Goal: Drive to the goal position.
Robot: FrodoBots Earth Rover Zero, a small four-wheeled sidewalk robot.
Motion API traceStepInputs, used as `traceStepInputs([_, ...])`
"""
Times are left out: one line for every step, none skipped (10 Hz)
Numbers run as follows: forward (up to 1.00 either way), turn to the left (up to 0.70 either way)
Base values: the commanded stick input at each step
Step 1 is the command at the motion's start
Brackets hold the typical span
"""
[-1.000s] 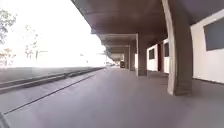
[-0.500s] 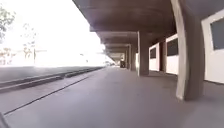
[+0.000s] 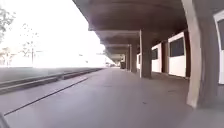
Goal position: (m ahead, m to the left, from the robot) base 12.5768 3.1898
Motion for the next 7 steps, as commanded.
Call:
traceStepInputs([0.70,0.00])
traceStepInputs([0.70,0.00])
traceStepInputs([0.70,0.00])
traceStepInputs([0.70,0.00])
traceStepInputs([0.70,0.00])
traceStepInputs([0.70,0.00])
traceStepInputs([0.70,0.00])
